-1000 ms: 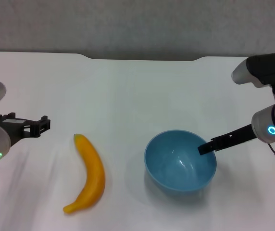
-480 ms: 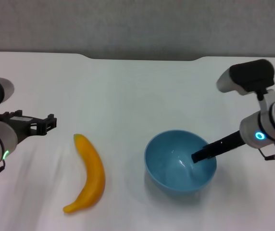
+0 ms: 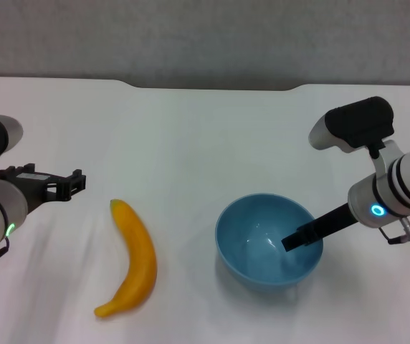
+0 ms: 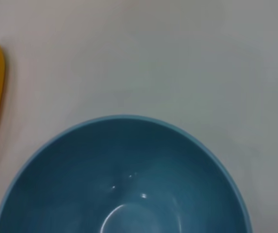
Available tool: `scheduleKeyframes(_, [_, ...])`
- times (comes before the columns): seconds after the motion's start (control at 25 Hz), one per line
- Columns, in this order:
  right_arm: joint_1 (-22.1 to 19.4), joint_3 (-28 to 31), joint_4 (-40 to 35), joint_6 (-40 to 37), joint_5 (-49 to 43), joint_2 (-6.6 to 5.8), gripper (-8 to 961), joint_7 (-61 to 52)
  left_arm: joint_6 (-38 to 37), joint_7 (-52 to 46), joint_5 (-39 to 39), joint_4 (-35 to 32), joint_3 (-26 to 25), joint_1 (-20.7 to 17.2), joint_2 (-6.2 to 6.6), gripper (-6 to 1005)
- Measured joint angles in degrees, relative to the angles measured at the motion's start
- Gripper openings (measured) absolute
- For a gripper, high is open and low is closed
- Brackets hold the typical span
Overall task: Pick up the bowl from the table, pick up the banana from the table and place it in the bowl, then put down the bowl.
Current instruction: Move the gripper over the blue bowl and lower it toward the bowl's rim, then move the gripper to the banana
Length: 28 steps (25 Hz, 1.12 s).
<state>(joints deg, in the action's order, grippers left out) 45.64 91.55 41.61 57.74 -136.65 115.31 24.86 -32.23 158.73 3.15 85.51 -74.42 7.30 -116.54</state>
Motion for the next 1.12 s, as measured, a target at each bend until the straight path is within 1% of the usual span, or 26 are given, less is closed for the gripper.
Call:
scheduleKeyframes(0.2, [-0.4,-0.99,0.58,-0.82,1.09,-0.01,585,0.04,0.0,0.0,0.0,0.0,0.06,-0.04,0.0,826])
scheduleKeyframes(0.28, [-0.71,-1.23,0.82,-1.5,1.24,-0.05,541,0.37,0.0,0.0,0.0,-0.12,0.07,-0.1,0.0,826])
scheduleKeyframes(0.36, [-1.92,-2.05,1.72,-2.43,1.22,-0.11,497,1.67,0.0,0.0,0.0,-0.17,0.07,-0.17,0.0,826])
scheduleKeyframes(0.64, [-2.5,-2.16,2.3,-2.69,0.95,-0.26,344,2.46,0.65,-0.08,0.02,-0.18,0.06,-0.24,-0.05,827])
scheduleKeyframes(0.88, [-2.65,-2.27,2.36,-3.1,0.95,-0.21,120,2.48,0.68,-0.09,0.02,-0.2,0.06,-0.28,-0.08,828])
scheduleKeyframes(1.08, [-3.65,-2.06,3.41,-3.12,1.11,-0.17,33,2.56,0.68,-0.09,0.02,-0.68,0.08,-0.33,-0.2,828])
scheduleKeyframes(1.12, [-4.09,-1.99,4.2,-3.13,1.1,-0.18,33,2.59,0.68,-0.09,0.02,-0.76,0.11,-0.36,-0.2,828])
